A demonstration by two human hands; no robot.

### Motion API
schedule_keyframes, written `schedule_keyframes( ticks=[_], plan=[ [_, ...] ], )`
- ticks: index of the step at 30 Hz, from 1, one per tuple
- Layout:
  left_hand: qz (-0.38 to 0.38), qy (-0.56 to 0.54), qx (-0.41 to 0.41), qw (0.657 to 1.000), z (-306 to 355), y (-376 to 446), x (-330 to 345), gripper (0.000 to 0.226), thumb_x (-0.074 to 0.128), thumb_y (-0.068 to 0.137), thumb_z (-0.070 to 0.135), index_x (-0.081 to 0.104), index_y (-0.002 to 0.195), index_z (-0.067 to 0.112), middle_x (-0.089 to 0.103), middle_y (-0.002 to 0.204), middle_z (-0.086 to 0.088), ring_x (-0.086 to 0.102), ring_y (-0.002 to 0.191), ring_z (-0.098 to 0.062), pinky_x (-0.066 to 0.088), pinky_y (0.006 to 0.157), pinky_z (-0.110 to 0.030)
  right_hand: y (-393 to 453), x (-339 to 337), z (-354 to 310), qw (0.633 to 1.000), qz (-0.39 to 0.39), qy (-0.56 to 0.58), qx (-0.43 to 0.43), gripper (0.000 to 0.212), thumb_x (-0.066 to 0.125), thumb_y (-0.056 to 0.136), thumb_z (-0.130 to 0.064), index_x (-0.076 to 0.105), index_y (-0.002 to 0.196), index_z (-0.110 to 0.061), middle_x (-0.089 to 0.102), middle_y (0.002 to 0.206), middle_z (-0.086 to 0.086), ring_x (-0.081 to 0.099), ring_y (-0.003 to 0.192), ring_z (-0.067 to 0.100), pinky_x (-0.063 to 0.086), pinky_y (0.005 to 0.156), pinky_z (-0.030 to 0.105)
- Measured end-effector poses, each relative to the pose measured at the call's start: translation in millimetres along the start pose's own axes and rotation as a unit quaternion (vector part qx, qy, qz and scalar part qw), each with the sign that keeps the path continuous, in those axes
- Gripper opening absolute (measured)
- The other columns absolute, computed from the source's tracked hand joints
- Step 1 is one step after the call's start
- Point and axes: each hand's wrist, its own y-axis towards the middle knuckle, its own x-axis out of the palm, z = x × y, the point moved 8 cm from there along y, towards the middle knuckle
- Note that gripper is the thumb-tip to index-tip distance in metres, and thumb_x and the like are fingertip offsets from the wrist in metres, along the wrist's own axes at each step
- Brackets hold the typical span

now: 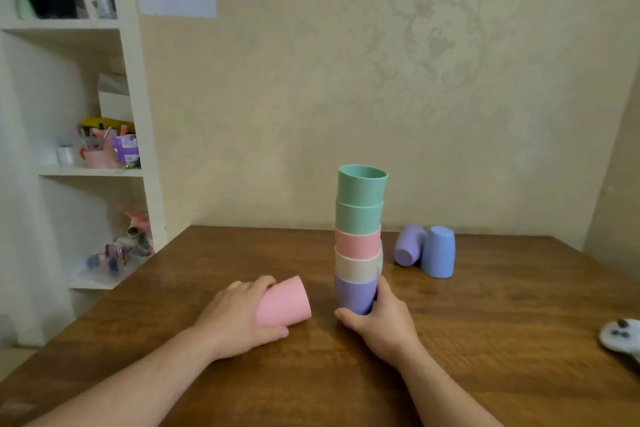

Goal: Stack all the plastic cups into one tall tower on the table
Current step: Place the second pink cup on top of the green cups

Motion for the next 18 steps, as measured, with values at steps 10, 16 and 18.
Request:
schedule_keyframes(
  ticks=[10,16,18],
  plan=[
    [-0.023,0.193,0.051,0.980,20,22,-18,0.093,0.072,0.085,0.066,0.033,0.163,0.037,0.058,0.148,0.009,0.057,0.129,-0.015,0.048,0.112,-0.036,3,-1,3,1.000,0.002,-0.003,0.002,0.084,0.091,0.067,-0.055,0.050,0.139,-0.042,0.068,0.116,-0.021,0.067,0.106,0.006,0.053,0.090,0.027],
    [0.000,0.089,0.006,0.996,18,43,-57,0.087,0.090,0.067,0.044,0.052,0.145,0.037,0.063,0.132,0.008,0.064,0.114,-0.018,0.059,0.093,-0.039,3,0,4,1.000,0.007,-0.006,-0.002,0.083,0.089,0.066,-0.058,0.051,0.137,-0.043,0.070,0.113,-0.021,0.069,0.105,0.008,0.054,0.089,0.028],
    [0.100,-0.135,-0.014,0.986,28,47,-94,0.078,0.094,0.067,0.039,0.059,0.137,0.032,0.069,0.127,0.004,0.067,0.110,-0.020,0.059,0.092,-0.038,3,0,5,1.000,0.007,-0.007,-0.001,0.085,0.088,0.064,-0.060,0.052,0.138,-0.041,0.071,0.114,-0.020,0.069,0.104,0.007,0.054,0.088,0.029]
  ],
)
